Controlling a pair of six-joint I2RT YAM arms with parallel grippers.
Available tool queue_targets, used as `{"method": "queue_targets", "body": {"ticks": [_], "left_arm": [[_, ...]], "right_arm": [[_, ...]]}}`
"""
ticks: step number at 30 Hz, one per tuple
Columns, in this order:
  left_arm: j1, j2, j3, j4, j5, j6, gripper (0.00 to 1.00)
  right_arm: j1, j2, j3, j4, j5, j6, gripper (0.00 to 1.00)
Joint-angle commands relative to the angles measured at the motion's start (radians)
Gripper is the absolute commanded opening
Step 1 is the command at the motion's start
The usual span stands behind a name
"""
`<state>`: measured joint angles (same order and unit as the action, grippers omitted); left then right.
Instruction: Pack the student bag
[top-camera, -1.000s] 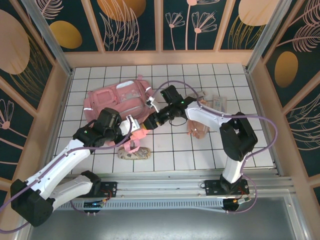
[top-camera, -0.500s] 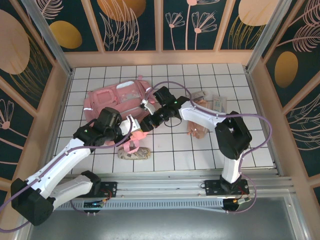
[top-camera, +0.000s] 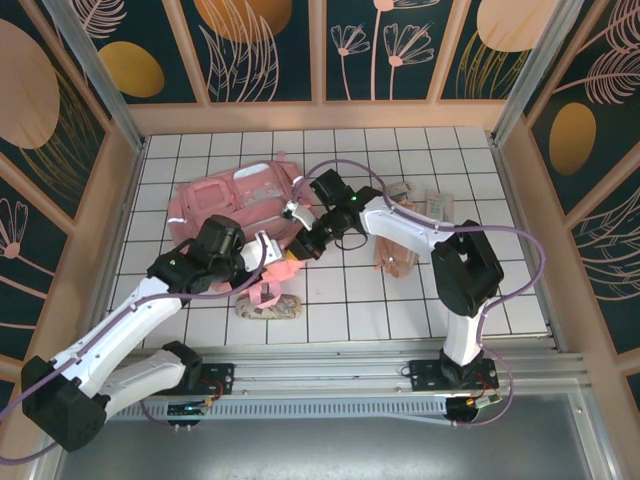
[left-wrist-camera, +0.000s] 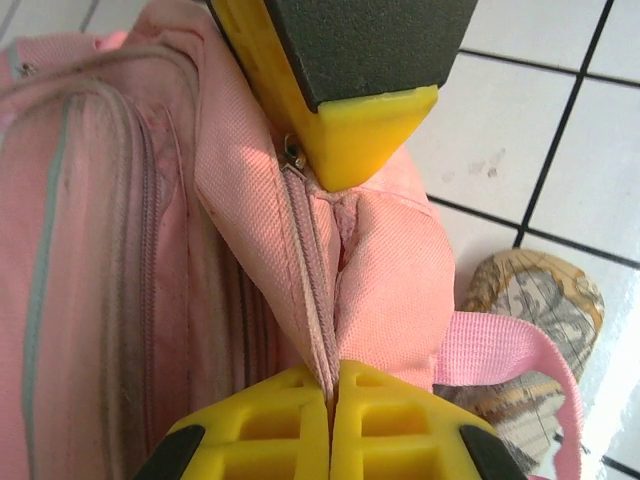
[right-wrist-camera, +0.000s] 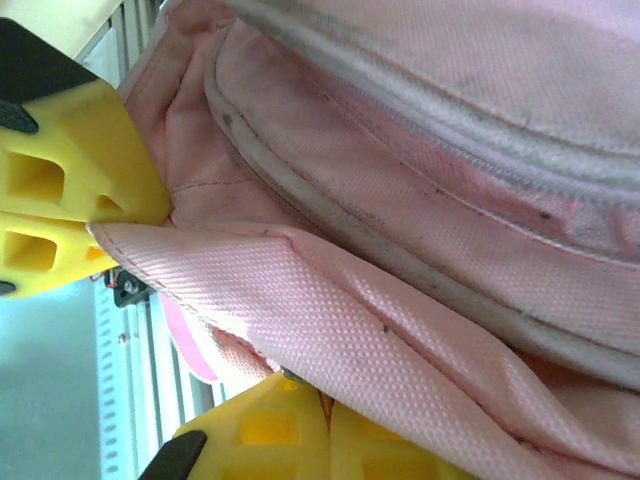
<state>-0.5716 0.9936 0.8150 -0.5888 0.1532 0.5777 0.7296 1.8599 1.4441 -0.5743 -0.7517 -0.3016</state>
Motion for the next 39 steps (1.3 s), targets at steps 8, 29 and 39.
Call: {"method": "queue_targets", "body": {"ticks": [8,29,39], "left_arm": [[0.01,-0.091,0.012,-0.073,-0.098,0.069,0.0],[0.01,-0.161,-0.034,-0.124,-0.023,0.031,0.0],[0.009,-0.203,-0.033,0.056,-0.118,-0.134,0.99]], "right_arm": [[-0.166,0.053,0.06,-0.273,0.25,-0.284,0.0],[-0.285,0.46,0.54,0.005,0.817,-0.164,0.0],[-0.291,0.131,0.163,0.16,0.687,-0.278,0.64]]}}
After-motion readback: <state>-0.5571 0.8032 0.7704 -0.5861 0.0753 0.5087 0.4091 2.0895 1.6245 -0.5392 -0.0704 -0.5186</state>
